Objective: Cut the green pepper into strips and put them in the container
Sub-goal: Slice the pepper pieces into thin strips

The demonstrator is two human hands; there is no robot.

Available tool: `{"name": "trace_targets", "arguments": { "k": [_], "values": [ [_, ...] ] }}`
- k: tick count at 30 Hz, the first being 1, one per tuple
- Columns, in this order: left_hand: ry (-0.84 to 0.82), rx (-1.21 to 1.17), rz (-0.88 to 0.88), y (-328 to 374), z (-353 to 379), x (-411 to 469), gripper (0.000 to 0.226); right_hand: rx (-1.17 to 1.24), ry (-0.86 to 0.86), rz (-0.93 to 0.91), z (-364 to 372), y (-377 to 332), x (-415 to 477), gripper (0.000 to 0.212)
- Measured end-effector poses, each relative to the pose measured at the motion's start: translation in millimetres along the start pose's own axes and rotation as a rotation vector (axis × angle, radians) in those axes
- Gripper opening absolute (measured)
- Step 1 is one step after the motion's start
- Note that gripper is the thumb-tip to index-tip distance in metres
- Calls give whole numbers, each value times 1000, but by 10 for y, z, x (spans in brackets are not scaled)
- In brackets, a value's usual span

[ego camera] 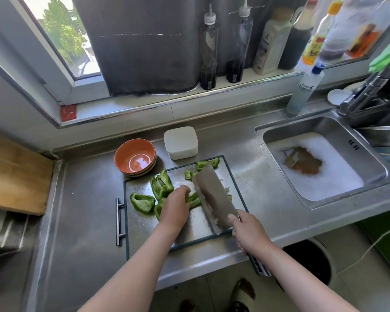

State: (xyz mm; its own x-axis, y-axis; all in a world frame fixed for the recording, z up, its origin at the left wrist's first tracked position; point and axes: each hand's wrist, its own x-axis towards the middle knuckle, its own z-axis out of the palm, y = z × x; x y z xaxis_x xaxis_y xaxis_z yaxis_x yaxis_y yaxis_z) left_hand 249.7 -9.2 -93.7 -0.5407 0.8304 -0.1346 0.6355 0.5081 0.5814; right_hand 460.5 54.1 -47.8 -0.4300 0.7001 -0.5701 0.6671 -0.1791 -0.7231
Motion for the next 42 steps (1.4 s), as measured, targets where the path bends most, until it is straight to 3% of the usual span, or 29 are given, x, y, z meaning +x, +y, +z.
{"name": "trace_targets", "arguments": {
  "k": [6, 12, 18, 31, 35, 39, 42],
  "values": [
    [45, -71, 22, 2, 109, -70, 31, -139, 69, -28, -54, 34, -26, 34],
    [214, 18, 5, -24, 150, -126, 8, -184, 38, 2, -87, 34, 39, 30],
    [135, -43, 28, -41, 172, -129, 13, -111, -5, 28, -131, 161, 79, 30],
    [197, -125, 20, -124, 222, -189, 11, 59, -86, 110, -96, 243, -7, 29],
    [179, -162, -36, -122, 197, -206, 13, 105, -124, 131, -76, 204, 15, 25],
    [100, -137, 22, -160, 147, -210, 16, 144, -152, 160, -70, 211, 1, 24],
    [133, -183, 10, -156, 122, -214, 13, 137, -133, 152, -74, 208, -22, 26]
  ]
}}
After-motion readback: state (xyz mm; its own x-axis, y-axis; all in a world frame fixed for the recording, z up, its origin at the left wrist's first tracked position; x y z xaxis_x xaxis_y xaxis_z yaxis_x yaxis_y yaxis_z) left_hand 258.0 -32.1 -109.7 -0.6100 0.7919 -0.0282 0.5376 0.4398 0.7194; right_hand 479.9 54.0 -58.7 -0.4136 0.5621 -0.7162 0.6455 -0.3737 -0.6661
